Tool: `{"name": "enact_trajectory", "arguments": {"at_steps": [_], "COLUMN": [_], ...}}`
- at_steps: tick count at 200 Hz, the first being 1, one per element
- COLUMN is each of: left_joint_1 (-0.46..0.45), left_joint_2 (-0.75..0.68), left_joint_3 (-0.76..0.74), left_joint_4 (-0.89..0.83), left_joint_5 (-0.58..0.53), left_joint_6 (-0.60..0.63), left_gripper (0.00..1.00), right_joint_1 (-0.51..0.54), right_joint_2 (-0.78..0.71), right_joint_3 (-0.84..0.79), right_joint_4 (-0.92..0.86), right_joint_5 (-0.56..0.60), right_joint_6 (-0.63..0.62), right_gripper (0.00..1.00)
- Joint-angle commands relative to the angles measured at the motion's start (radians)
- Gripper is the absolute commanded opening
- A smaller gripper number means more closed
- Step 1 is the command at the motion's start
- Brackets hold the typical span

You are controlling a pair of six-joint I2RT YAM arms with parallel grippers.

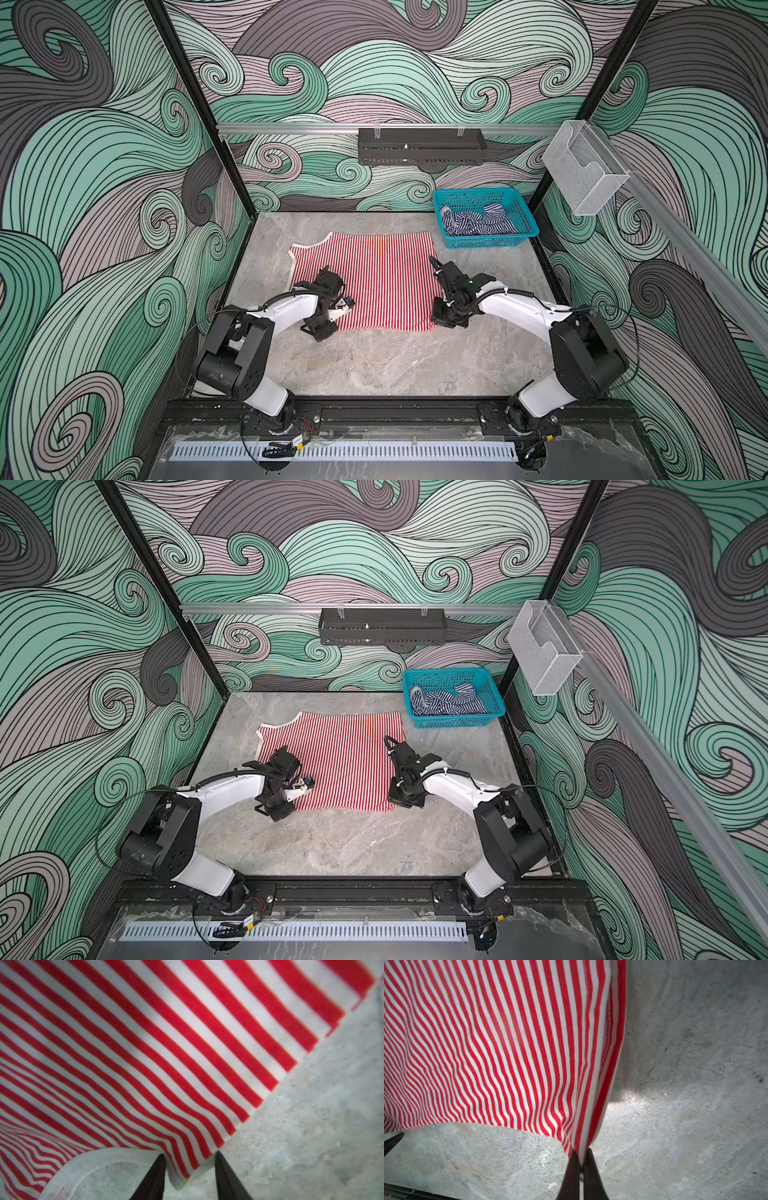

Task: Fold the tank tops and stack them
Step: 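Lift the near hem with both grippers and pull it toward the robot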

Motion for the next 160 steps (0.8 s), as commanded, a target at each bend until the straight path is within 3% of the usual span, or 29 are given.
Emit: {"name": "enact_trajectory", "arguments": {"at_steps": [1,16,45,103,160], "left_joint_1": [-0.008,-0.008,-0.015,-0.051,-0.069], "left_joint_2": [0.01,-0.003,-0.028,-0.114,-0.285], "left_joint_3": [0.031,0.028,0.024,0.011,0.03], "left_joint_4": [-0.061,-0.078,-0.113,-0.271,-0.474], "left_joint_5": [0.049,0.065,0.084,0.171,0.255], "left_joint_6": [0.017,0.023,0.025,0.044,0.088], "left_gripper": [0.3,0.2,0.13,0.12,0.13], "right_joint_1": [-0.006,-0.009,-0.009,0.0,0.003], "right_joint_2": [-0.028,-0.029,-0.043,-0.152,-0.32], "right_joint_3": [0.028,0.036,0.032,-0.037,-0.06], "right_joint_4": [-0.027,-0.037,-0.05,-0.083,-0.167], "right_joint_5": [0.01,0.007,-0.001,-0.044,-0.046], "right_joint_6": [-0.008,-0.015,-0.019,-0.026,-0.024], "right_gripper": [0.0,0.0,0.0,0.0,0.0]}}
